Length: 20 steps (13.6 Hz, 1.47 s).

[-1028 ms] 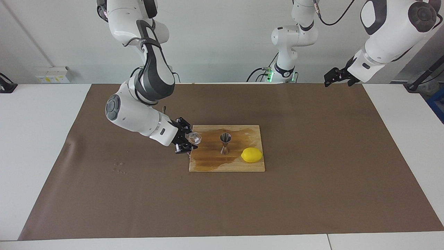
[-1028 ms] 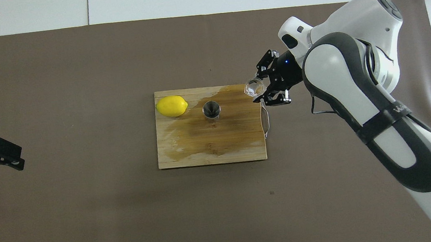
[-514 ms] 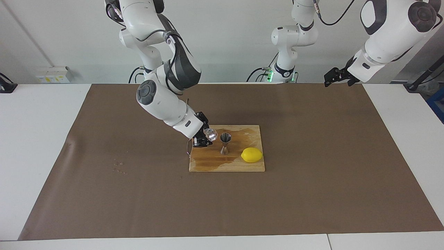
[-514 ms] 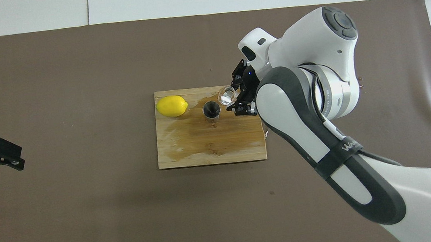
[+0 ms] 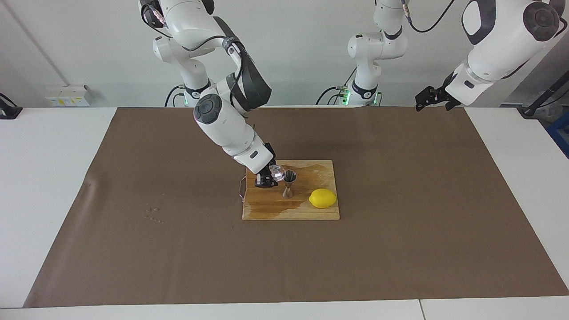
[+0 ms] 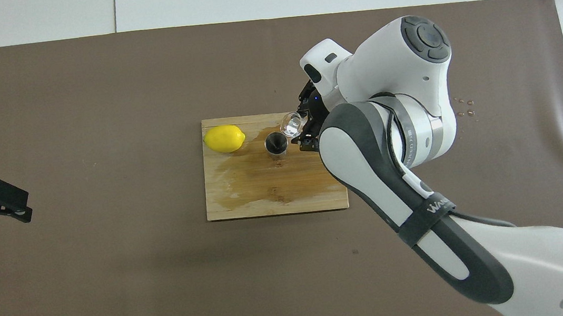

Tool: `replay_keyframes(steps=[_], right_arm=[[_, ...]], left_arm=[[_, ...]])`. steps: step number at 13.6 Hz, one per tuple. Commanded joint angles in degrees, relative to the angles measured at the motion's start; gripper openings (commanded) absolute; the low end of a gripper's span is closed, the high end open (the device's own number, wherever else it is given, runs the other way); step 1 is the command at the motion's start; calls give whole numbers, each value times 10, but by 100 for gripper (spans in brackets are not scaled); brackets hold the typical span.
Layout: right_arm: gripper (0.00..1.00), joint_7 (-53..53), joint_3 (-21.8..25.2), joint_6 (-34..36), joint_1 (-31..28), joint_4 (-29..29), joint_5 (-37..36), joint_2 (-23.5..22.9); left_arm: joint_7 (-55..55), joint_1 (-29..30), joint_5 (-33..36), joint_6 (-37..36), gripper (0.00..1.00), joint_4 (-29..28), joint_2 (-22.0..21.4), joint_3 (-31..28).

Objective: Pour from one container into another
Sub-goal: 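Tilt the clear glass with the right gripper to pour into the metal cup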

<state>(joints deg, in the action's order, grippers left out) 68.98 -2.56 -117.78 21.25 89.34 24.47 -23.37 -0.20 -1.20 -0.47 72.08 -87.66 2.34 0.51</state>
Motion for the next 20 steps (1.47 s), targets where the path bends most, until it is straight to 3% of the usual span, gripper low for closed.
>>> replay_keyframes(steps=[1,20], right_arm=[[0,-45,4,-3,13,3,-31,6],[0,-200,7,37,66,-23,-168,5]], left_arm=[[-7,5,4,-3,100,-17,-15,5],[-7,4,4,-3,100,-17,-15,5]])
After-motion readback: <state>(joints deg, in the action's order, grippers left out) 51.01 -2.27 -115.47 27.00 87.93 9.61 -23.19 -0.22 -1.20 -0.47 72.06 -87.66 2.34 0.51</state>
